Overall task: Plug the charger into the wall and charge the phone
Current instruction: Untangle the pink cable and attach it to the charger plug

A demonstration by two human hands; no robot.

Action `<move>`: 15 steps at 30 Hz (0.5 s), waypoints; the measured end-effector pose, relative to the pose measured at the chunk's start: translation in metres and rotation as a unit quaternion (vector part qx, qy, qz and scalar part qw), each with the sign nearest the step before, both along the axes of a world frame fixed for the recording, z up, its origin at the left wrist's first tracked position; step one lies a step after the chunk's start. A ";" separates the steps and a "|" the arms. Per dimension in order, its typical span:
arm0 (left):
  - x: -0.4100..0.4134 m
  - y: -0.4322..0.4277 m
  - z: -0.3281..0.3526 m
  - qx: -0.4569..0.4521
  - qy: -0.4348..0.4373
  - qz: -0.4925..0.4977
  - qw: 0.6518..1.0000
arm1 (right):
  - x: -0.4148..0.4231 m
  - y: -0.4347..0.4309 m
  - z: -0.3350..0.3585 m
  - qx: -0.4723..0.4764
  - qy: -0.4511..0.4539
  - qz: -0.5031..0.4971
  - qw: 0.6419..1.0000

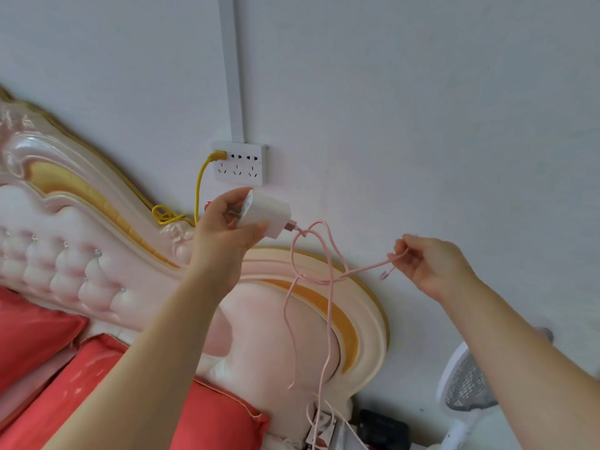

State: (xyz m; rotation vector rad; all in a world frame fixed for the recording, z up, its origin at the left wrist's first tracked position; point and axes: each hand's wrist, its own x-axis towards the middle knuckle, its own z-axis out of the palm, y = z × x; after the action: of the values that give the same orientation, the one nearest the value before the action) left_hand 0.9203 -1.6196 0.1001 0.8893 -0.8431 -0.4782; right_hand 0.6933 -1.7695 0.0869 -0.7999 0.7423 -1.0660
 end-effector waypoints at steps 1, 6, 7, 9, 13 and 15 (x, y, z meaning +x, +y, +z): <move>-0.002 -0.001 0.002 -0.007 0.005 -0.007 1.000 | 0.001 0.002 -0.005 0.003 0.025 0.029 0.999; -0.010 -0.004 0.008 -0.025 0.024 -0.024 0.999 | 0.007 0.010 -0.021 -0.003 0.105 0.102 0.989; -0.010 -0.005 0.009 -0.027 0.028 -0.026 0.999 | 0.007 0.011 -0.021 -0.003 0.106 0.106 0.989; -0.011 -0.005 0.011 -0.031 0.035 -0.030 0.998 | 0.009 0.013 -0.019 -0.006 0.097 0.112 0.989; -0.013 -0.007 0.011 -0.033 0.040 -0.030 0.998 | 0.011 0.018 -0.006 -0.019 0.046 0.127 0.991; -0.014 -0.008 0.011 -0.028 0.041 -0.019 0.999 | 0.012 0.022 0.001 -0.057 0.059 0.131 0.988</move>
State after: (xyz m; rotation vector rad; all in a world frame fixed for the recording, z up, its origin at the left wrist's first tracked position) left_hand 0.9064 -1.6276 0.1109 0.7987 -0.7959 -0.5188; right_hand 0.7054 -1.7476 0.0883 -1.0365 0.6582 -0.8347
